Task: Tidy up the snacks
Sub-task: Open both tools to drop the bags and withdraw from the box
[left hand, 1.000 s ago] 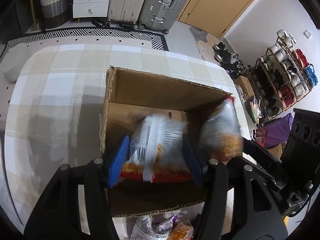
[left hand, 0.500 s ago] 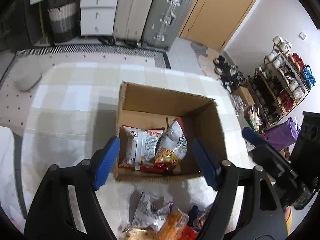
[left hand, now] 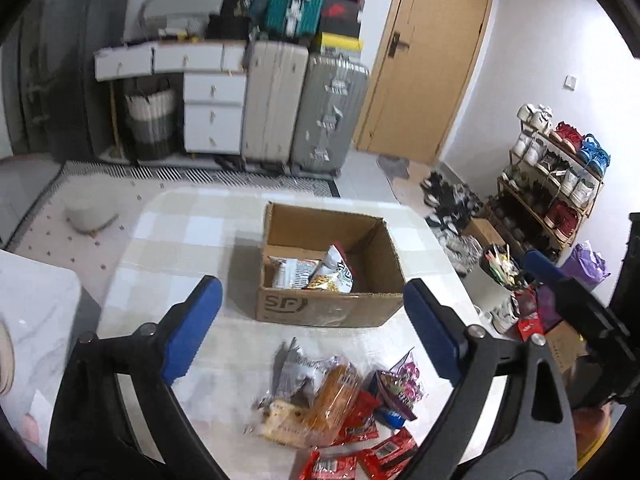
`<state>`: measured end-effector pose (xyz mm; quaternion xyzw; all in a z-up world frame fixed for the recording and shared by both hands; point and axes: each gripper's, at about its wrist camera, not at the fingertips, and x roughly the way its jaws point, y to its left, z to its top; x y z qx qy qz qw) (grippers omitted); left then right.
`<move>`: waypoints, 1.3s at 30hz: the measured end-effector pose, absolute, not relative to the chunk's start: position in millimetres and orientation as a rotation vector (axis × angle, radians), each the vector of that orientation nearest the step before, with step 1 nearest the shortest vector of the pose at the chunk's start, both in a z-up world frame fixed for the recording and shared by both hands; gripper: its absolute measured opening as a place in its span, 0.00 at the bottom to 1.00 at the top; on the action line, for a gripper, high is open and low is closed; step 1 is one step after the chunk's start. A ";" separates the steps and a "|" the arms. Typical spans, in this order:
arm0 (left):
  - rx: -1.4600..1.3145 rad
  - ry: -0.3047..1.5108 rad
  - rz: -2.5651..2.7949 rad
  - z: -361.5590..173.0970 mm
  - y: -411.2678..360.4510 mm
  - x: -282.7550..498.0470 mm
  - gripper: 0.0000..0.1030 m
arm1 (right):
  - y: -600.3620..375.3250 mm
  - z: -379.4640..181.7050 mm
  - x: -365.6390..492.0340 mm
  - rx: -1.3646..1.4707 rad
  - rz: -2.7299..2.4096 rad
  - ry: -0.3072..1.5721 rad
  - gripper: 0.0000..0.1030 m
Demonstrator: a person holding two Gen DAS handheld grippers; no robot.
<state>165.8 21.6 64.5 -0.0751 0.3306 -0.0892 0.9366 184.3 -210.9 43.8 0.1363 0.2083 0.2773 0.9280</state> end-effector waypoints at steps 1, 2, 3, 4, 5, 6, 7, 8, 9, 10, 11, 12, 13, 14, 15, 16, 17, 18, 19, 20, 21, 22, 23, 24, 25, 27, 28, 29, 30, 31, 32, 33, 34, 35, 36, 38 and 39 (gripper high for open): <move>-0.149 0.657 -0.183 66.9 22.1 152.5 0.96 | -211.4 45.3 175.5 0.280 0.566 0.414 0.96; -0.146 0.633 -0.193 69.4 22.6 138.1 0.97 | -211.9 47.6 162.0 0.282 0.564 0.395 0.96; -0.142 0.608 -0.202 72.1 23.3 123.3 0.97 | -212.1 49.7 147.8 0.281 0.567 0.378 0.96; -0.139 0.593 -0.205 74.0 23.0 111.1 0.97 | -212.6 50.5 138.9 0.280 0.568 0.371 0.96; -0.130 0.575 -0.205 76.6 23.0 96.9 0.98 | -213.2 51.9 125.4 0.280 0.562 0.357 0.97; -0.116 0.561 -0.198 78.8 23.0 83.7 0.98 | -214.3 52.1 118.1 0.280 0.559 0.349 0.98; -0.109 0.548 -0.191 80.8 23.3 72.5 0.99 | -215.1 52.6 106.3 0.280 0.557 0.335 0.99; -0.102 0.529 -0.182 83.1 23.3 58.6 0.99 | -216.4 53.2 97.3 0.278 0.555 0.324 0.99; -0.096 0.513 -0.176 85.0 23.4 42.3 0.99 | -216.5 53.5 84.6 0.269 0.547 0.309 0.99; -0.093 0.505 -0.168 85.7 23.5 31.0 0.99 | -216.8 53.0 74.5 0.261 0.539 0.298 0.99; -0.092 0.500 -0.161 86.3 24.4 19.0 0.99 | -216.9 52.7 65.3 0.252 0.532 0.288 0.99; -0.092 0.494 -0.156 86.4 24.7 8.9 0.99 | -217.0 52.2 56.4 0.244 0.525 0.280 0.99; -0.092 0.488 -0.153 86.9 25.6 1.4 0.99 | -216.2 51.4 47.1 0.237 0.522 0.273 0.99; -0.090 0.479 -0.145 86.3 25.8 -10.5 0.99 | -215.9 50.2 40.6 0.233 0.519 0.270 0.99; -0.085 0.472 -0.137 85.8 25.6 -21.9 0.99 | -215.6 49.3 34.9 0.230 0.513 0.267 0.99; -0.078 0.465 -0.128 84.9 25.0 -31.3 0.99 | -214.8 47.1 27.9 0.224 0.501 0.265 0.99; -0.067 0.456 -0.119 83.5 24.6 -42.0 0.99 | -214.1 45.2 23.3 0.217 0.488 0.263 0.99; -0.058 0.453 -0.113 82.1 23.3 -47.2 0.99 | -212.3 41.9 16.3 0.203 0.471 0.258 0.99; -0.051 0.452 -0.107 79.8 22.6 -54.7 0.99 | -210.4 39.3 11.8 0.191 0.467 0.258 0.99; -0.043 0.454 -0.104 75.9 21.7 -65.0 0.99 | -208.6 35.9 6.7 0.177 0.468 0.258 0.99; -0.043 0.457 -0.104 73.3 21.4 -70.2 0.99 | -206.4 33.9 4.8 0.165 0.469 0.255 0.99; -0.042 0.462 -0.102 70.2 20.9 -73.1 0.99 | -204.9 28.3 0.0 0.157 0.467 0.252 0.99; -0.038 0.464 -0.101 67.7 20.2 -71.7 0.99 | -204.6 24.0 -4.2 0.160 0.465 0.252 0.99; -0.032 0.466 -0.097 64.5 19.3 -74.3 0.99 | -205.0 19.2 -7.3 0.164 0.465 0.255 0.99; -0.025 0.466 -0.086 61.8 19.0 -74.7 0.99 | -204.5 13.1 -10.7 0.167 0.460 0.263 0.99; -0.017 0.469 -0.081 56.0 17.9 -75.3 0.99 | -205.0 3.8 -14.0 0.162 0.436 0.274 0.99; -0.015 0.474 -0.082 53.4 17.1 -72.7 0.99 | -205.0 -0.5 -14.0 0.152 0.420 0.279 0.99; -0.010 0.479 -0.080 50.3 16.3 -75.4 0.99 | -205.8 -2.5 -11.9 0.146 0.409 0.280 0.99; -0.008 0.483 -0.080 48.4 15.9 -71.8 0.99 | -207.0 -6.7 -13.2 0.146 0.408 0.281 0.99; -0.005 0.487 -0.080 45.8 15.4 -71.9 0.99 | -208.7 -9.1 -13.0 0.152 0.415 0.284 0.99; -0.004 0.492 -0.081 43.9 15.0 -70.2 0.99 | -210.5 -12.1 -13.0 0.165 0.423 0.289 0.99; -0.006 0.497 -0.082 43.6 15.3 -63.9 0.99 | -212.1 -13.9 -13.0 0.175 0.424 0.292 0.99; -0.006 0.502 -0.083 42.4 14.8 -58.9 0.99 | -214.2 -15.0 -12.0 0.183 0.419 0.290 0.99; -0.007 0.506 -0.085 40.4 14.7 -57.5 0.99 | -216.8 -14.0 -12.8 0.186 0.411 0.285 0.99; -0.006 0.510 -0.086 38.3 14.5 -56.1 0.99 | -218.8 -15.1 -14.0 0.186 0.398 0.281 0.99; -0.004 0.518 -0.085 35.3 13.6 -49.6 0.99 | -219.9 -15.7 -13.9 0.180 0.376 0.279 0.99; -0.004 0.522 -0.086 33.9 13.7 -48.0 0.99 | -220.2 -15.9 -13.2 0.179 0.370 0.279 0.99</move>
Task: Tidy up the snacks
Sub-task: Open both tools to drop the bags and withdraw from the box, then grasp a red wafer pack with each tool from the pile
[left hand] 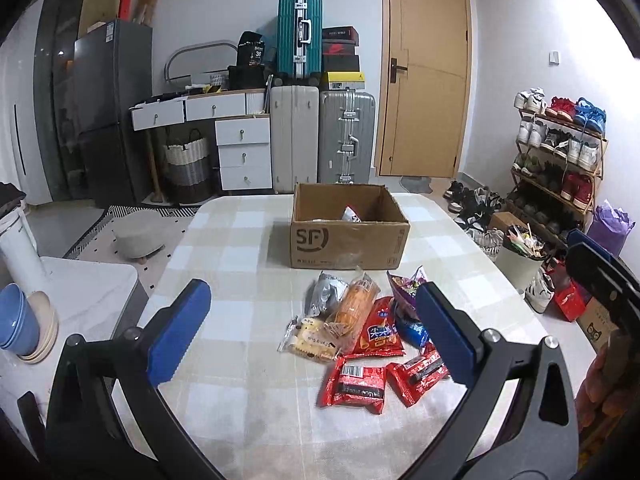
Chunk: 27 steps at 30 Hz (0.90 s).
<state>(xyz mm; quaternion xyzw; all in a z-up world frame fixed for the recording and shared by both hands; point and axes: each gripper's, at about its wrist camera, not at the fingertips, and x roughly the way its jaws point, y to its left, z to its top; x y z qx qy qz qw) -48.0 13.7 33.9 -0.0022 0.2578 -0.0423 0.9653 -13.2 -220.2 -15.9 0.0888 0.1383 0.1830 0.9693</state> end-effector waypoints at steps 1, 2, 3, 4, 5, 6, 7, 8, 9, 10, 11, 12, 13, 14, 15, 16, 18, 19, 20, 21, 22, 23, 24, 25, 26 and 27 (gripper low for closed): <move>-0.006 0.524 -0.086 32.3 14.2 -46.1 0.99 | -220.9 -16.9 -12.8 0.181 0.364 0.281 0.99; -0.007 0.525 -0.083 31.0 14.4 -45.0 0.99 | -221.1 -16.9 -12.2 0.183 0.360 0.282 0.99; -0.006 0.528 -0.080 29.5 14.8 -43.5 0.99 | -221.3 -18.0 -12.3 0.182 0.357 0.285 0.99; -0.008 0.531 -0.078 26.8 15.6 -42.1 0.99 | -220.9 -19.9 -11.7 0.179 0.352 0.289 0.99; -0.010 0.534 -0.079 24.5 16.0 -40.6 0.99 | -219.8 -20.3 -10.9 0.175 0.346 0.293 0.99; -0.009 0.537 -0.077 22.5 16.5 -39.0 0.99 | -219.2 -21.5 -10.5 0.170 0.343 0.296 0.99; -0.008 0.541 -0.075 19.9 17.0 -37.2 0.99 | -218.0 -23.8 -9.5 0.164 0.340 0.299 0.99; -0.009 0.546 -0.072 16.8 17.6 -36.4 0.99 | -217.5 -25.3 -10.1 0.159 0.334 0.300 0.99; -0.009 0.550 -0.072 14.7 17.8 -35.1 0.99 | -217.5 -26.1 -10.3 0.154 0.329 0.300 0.99; -0.010 0.557 -0.074 11.6 18.8 -33.8 0.99 | -216.1 -27.8 -10.4 0.145 0.325 0.300 0.99; -0.012 0.568 -0.077 6.6 19.4 -30.5 0.99 | -215.8 -28.8 -10.9 0.139 0.324 0.301 0.99; -0.011 0.575 -0.077 2.9 19.3 -28.9 0.99 | -215.2 -30.1 -11.3 0.135 0.324 0.302 0.99; -0.011 0.582 -0.078 -0.7 19.8 -27.7 0.99 | -215.1 -32.3 -10.8 0.135 0.325 0.304 0.99; -0.011 0.593 -0.083 -5.6 20.1 -25.0 0.99 | -215.6 -33.3 -11.3 0.136 0.326 0.305 0.99; -0.013 0.604 -0.091 -10.8 20.3 -22.5 0.99 | -216.3 -35.4 -10.7 0.137 0.327 0.308 0.99; -0.013 0.612 -0.095 -14.7 20.3 -21.6 0.99 | -216.8 -37.9 -9.8 0.138 0.328 0.310 0.99; -0.016 0.630 -0.111 -26.8 20.9 -16.0 0.99 | -218.9 -42.3 -7.9 0.140 0.331 0.315 0.99; -0.016 0.640 -0.119 -31.8 21.0 -14.0 0.99 | -219.5 -45.5 -6.5 0.140 0.334 0.318 0.99; -0.013 0.656 -0.133 -39.4 19.6 -10.1 0.99 | -219.7 -46.9 -6.3 0.138 0.335 0.320 0.99; -0.013 0.669 -0.141 -45.5 18.8 -7.1 0.99 | -219.4 -49.6 -5.7 0.134 0.335 0.323 0.99; -0.013 0.680 -0.147 -51.7 18.0 -4.8 0.99 | -219.6 -52.9 -4.1 0.129 0.332 0.328 0.99; -0.013 0.697 -0.156 -60.2 16.7 -0.7 0.99 | -219.8 -56.4 -2.4 0.126 0.329 0.334 0.99; -0.011 0.714 -0.162 -68.0 15.5 3.5 0.99 | -219.6 -59.2 -2.7 0.125 0.328 0.339 0.99; -0.009 0.732 -0.168 -75.7 14.2 7.3 0.99 | -220.5 -62.5 -0.8 0.128 0.330 0.345 0.99; -0.007 0.754 -0.176 -84.9 12.0 11.8 0.99 | -221.4 -65.5 0.9 0.131 0.331 0.352 0.99; -0.004 0.775 -0.183 -93.2 9.5 15.3 0.99 | -222.1 -68.7 3.0 0.134 0.332 0.360 0.99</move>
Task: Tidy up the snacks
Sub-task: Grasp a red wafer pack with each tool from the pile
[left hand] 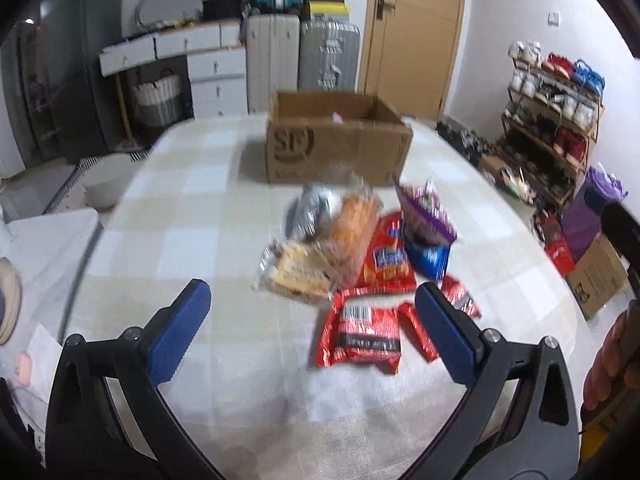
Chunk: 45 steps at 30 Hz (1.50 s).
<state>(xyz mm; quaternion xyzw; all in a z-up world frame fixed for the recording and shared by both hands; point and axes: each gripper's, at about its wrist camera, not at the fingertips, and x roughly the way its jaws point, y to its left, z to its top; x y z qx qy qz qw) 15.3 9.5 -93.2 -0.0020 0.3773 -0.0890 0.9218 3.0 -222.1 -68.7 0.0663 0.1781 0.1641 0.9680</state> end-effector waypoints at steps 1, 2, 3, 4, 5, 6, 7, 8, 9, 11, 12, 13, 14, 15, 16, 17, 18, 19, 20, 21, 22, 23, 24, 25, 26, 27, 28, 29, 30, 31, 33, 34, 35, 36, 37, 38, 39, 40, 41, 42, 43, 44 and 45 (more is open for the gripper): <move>-0.001 0.791 -0.189 -101.0 7.1 18.9 0.99 | -223.3 -73.5 6.0 0.137 0.330 0.372 0.99; 0.001 0.812 -0.197 -110.3 4.7 23.9 0.99 | -223.7 -76.5 7.6 0.138 0.329 0.378 0.99; 0.002 0.825 -0.200 -116.6 2.4 27.1 0.99 | -224.5 -80.0 9.7 0.140 0.330 0.385 0.99; 0.002 0.844 -0.203 -124.8 0.2 32.3 0.99 | -224.6 -83.2 11.3 0.140 0.333 0.391 0.99; 0.002 0.860 -0.204 -132.4 -1.7 36.6 0.99 | -225.0 -87.2 11.9 0.138 0.334 0.397 0.99; 0.002 0.870 -0.207 -136.8 -4.2 36.6 0.99 | -224.9 -91.5 14.4 0.136 0.334 0.406 0.99; 0.003 0.883 -0.211 -143.2 -7.0 40.6 0.99 | -224.5 -94.5 15.9 0.134 0.335 0.413 0.99; 0.007 0.898 -0.214 -151.0 -10.9 45.6 0.99 | -224.5 -97.9 17.9 0.134 0.335 0.421 0.99; 0.012 0.907 -0.216 -154.3 -13.5 46.6 0.99 | -224.5 -101.7 20.3 0.135 0.336 0.429 0.99; 0.027 0.933 -0.222 -164.5 -21.3 51.7 0.99 | -224.3 -109.3 25.5 0.138 0.340 0.452 0.99; 0.036 0.943 -0.223 -167.8 -25.0 52.9 0.99 | -224.3 -114.8 29.5 0.139 0.340 0.470 0.99; 0.044 0.953 -0.227 -173.6 -29.1 56.3 0.99 | -224.0 -118.3 31.9 0.140 0.339 0.484 0.99; 0.047 0.960 -0.229 -175.8 -30.5 57.4 0.99 | -224.1 -122.9 34.0 0.141 0.339 0.497 0.99; 0.053 0.969 -0.230 -179.5 -33.0 59.3 0.99 | -224.0 -126.8 36.2 0.143 0.341 0.510 0.99; 0.057 0.976 -0.230 -181.8 -34.6 60.0 0.99 | -224.2 -131.0 38.9 0.146 0.343 0.522 0.99; 0.064 0.984 -0.230 -185.7 -37.6 61.9 0.99 | -224.4 -135.0 41.3 0.148 0.345 0.534 0.99; 0.070 0.992 -0.229 -187.8 -38.8 62.4 0.99 | -224.4 -138.7 44.1 0.149 0.346 0.547 0.99; 0.076 1.002 -0.226 -192.3 -40.6 64.9 0.99 | -224.2 -143.1 47.3 0.149 0.344 0.562 0.99; 0.079 1.014 -0.226 -196.8 -42.3 67.7 0.99 | -224.1 -146.6 49.1 0.150 0.344 0.572 0.99; 0.077 1.019 -0.231 -198.9 -42.8 69.0 0.99 | -224.3 -149.9 51.5 0.154 0.347 0.582 0.99; 0.075 1.023 -0.236 -202.6 -43.1 71.0 0.99 | -224.1 -153.3 53.7 0.158 0.350 0.592 0.99; 0.076 1.027 -0.238 -204.9 -43.8 73.3 0.99 | -223.9 -155.0 55.9 0.161 0.350 0.600 0.99; 0.075 1.028 -0.238 -206.5 -43.5 74.8 0.99 | -223.6 -158.0 58.5 0.163 0.348 0.610 0.99; 0.068 1.027 -0.240 -207.6 -43.4 76.5 0.98 | -223.2 -161.7 61.7 0.165 0.348 0.622 0.99; 0.066 1.025 -0.246 -207.8 -43.4 77.1 0.95 | -223.0 -162.7 62.7 0.167 0.350 0.628 0.99; 0.067 1.021 -0.254 -208.3 -44.1 77.6 0.93 | -221.5 -164.6 62.7 0.169 0.353 0.637 0.99; 0.075 1.015 -0.265 -207.8 -44.9 77.5 0.86 | -220.7 -167.2 64.6 0.170 0.356 0.646 0.99; 0.084 1.007 -0.281 -207.2 -46.8 77.4 0.76 | -219.7 -169.1 65.8 0.168 0.356 0.653 0.99; 0.089 1.003 -0.291 -205.7 -47.3 75.8 0.69 | -219.1 -169.4 66.1 0.166 0.355 0.659 0.99; 0.102 0.998 -0.300 -204.5 -49.5 75.2 0.55 | -218.0 -171.3 67.1 0.165 0.355 0.666 0.99; 0.111 1.000 -0.330 -203.5 -51.6 75.7 0.44 | -216.1 -173.3 67.3 0.163 0.356 0.676 0.99; 0.105 0.998 -0.337 -203.6 -51.2 76.7 0.44 | -215.3 -174.4 68.1 0.162 0.356 0.681 0.99; 0.096 0.998 -0.339 -202.2 -49.1 76.6 0.43 | -214.2 -175.0 68.1 0.161 0.357 0.686 0.99; 0.086 0.997 -0.344 -202.0 -47.7 77.3 0.43 | -212.7 -175.4 67.9 0.162 0.359 0.691 0.99; 0.079 0.998 -0.347 -200.4 -46.3 76.5 0.43 | -211.7 -175.8 67.7 0.161 0.362 0.693 0.99; 0.071 0.998 -0.349 -197.7 -41.2 76.4 0.43 | -210.5 -176.1 67.0 0.157 0.362 0.694 0.99; 0.067 0.993 -0.347 -195.3 -36.6 75.4 0.43 | -209.2 -176.3 66.6 0.151 0.360 0.697 0.99; 0.063 0.988 -0.345 -193.0 -34.5 72.7 0.43 | -208.5 -176.3 66.2 0.147 0.358 0.700 0.99; 0.057 0.984 -0.346 -190.9 -32.2 73.4 0.43 | -207.7 -176.7 66.7 0.143 0.356 0.705 0.99; 0.052 0.981 -0.346 -189.9 -31.7 67.4 0.43 | -207.1 -177.3 67.4 0.142 0.355 0.711 0.99; 0.047 0.976 -0.345 -187.9 -29.0 61.7 0.43 | -206.3 -177.8 67.9 0.142 0.356 0.716 0.99; 0.040 0.971 -0.346 -186.1 -27.2 62.5 0.43 | -205.0 -178.9 69.1 0.141 0.359 0.725 0.99; 0.036 0.967 -0.347 -185.0 -25.3 59.5 0.43 | -203.8 -179.7 69.1 0.139 0.360 0.731 0.99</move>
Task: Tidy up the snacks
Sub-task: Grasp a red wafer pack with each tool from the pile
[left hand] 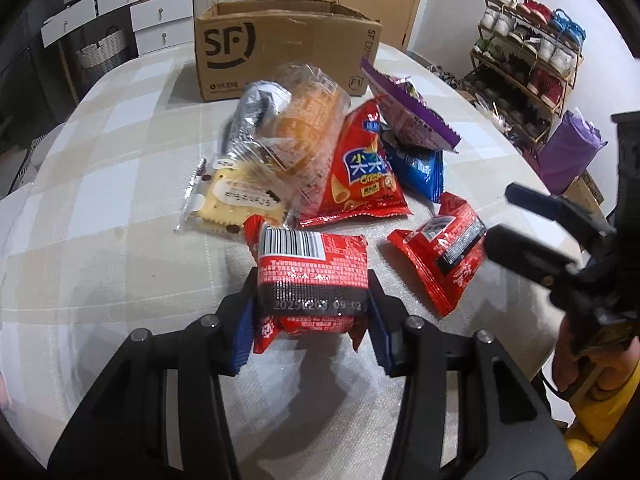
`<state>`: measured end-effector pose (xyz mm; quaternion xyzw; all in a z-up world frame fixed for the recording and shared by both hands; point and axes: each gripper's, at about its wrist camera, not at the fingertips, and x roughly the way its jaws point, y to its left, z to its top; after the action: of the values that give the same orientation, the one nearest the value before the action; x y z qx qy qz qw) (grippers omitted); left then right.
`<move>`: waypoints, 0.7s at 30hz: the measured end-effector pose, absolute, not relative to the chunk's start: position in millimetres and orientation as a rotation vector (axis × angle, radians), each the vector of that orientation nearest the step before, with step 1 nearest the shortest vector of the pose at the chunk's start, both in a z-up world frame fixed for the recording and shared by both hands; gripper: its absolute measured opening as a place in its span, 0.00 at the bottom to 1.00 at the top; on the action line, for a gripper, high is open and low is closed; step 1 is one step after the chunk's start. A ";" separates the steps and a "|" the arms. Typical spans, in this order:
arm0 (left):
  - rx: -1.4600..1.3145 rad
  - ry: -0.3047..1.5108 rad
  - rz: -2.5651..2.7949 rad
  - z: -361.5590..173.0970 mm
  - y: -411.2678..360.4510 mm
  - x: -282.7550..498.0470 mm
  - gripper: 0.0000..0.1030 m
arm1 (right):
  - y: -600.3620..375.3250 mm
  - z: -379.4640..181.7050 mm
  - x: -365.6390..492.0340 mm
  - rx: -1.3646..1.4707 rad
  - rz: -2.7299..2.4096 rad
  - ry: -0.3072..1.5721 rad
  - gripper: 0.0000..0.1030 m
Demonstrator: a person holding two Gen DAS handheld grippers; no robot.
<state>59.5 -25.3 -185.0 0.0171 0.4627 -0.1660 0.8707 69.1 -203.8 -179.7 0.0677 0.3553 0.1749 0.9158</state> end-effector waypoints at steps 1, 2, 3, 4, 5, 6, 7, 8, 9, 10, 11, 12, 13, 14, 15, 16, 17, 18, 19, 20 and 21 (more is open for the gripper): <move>0.031 0.962 -0.347 -182.8 -22.9 59.2 0.43 | -201.8 -181.7 70.0 0.134 0.359 0.742 0.99; 0.027 0.956 -0.347 -180.4 -17.6 54.0 0.43 | -199.4 -183.7 71.1 0.127 0.357 0.754 0.99; 0.021 0.949 -0.346 -178.1 -14.4 52.7 0.43 | -196.1 -186.3 72.7 0.117 0.357 0.769 0.99; 0.017 0.944 -0.347 -175.5 -10.6 50.4 0.43 | -194.0 -187.4 73.2 0.111 0.360 0.778 0.99; 0.014 0.939 -0.346 -173.2 -7.3 47.3 0.43 | -191.1 -189.1 74.0 0.102 0.361 0.787 0.99; 0.011 0.934 -0.344 -170.9 -6.2 44.2 0.43 | -187.4 -191.1 75.3 0.088 0.359 0.799 0.99; 0.008 0.930 -0.342 -168.6 -3.0 42.6 0.43 | -184.6 -192.4 75.9 0.081 0.360 0.805 0.99; 0.003 0.925 -0.342 -166.6 0.2 41.8 0.43 | -182.0 -193.7 76.9 0.074 0.365 0.810 0.99; 0.000 0.921 -0.341 -164.7 3.5 39.4 0.43 | -178.7 -194.6 77.6 0.064 0.369 0.814 0.98; -0.002 0.917 -0.337 -162.8 6.3 37.8 0.43 | -175.5 -195.4 78.4 0.055 0.369 0.818 0.96; -0.006 0.913 -0.333 -160.9 9.5 36.4 0.43 | -174.2 -196.4 79.0 0.048 0.368 0.823 0.94; -0.010 0.911 -0.331 -159.2 13.0 35.3 0.43 | -172.0 -197.5 80.5 0.039 0.367 0.832 0.89; -0.015 0.910 -0.328 -157.9 15.8 34.3 0.43 | -169.6 -200.0 82.6 0.032 0.369 0.846 0.84; -0.020 0.908 -0.320 -156.4 18.9 33.7 0.43 | -166.8 -202.6 83.7 0.025 0.366 0.859 0.79; -0.024 0.906 -0.315 -155.1 21.5 33.0 0.43 | -164.8 -205.2 85.4 0.011 0.354 0.874 0.74; -0.032 0.902 -0.303 -153.1 25.6 32.0 0.43 | -163.5 -204.2 84.5 -0.005 0.342 0.867 0.67; -0.038 0.902 -0.286 -151.8 28.6 31.5 0.43 | -162.0 -203.3 84.5 -0.016 0.345 0.871 0.65; -0.044 0.904 -0.276 -151.1 30.0 31.6 0.43 | -161.6 -202.9 84.5 -0.029 0.342 0.870 0.52; -0.051 0.906 -0.269 -150.1 32.2 31.5 0.43 | -159.5 -202.6 84.0 -0.052 0.336 0.871 0.50; -0.058 0.903 -0.267 -148.1 34.4 30.2 0.43 | -158.0 -202.0 83.4 -0.071 0.331 0.869 0.49; -0.059 0.899 -0.263 -146.2 35.1 28.7 0.43 | -157.8 -201.3 82.1 -0.074 0.334 0.868 0.48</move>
<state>28.7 35.1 -146.2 -0.0284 0.4330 -0.1270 0.8919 82.1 -157.8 -201.3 -0.0358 0.4184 0.1611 0.8931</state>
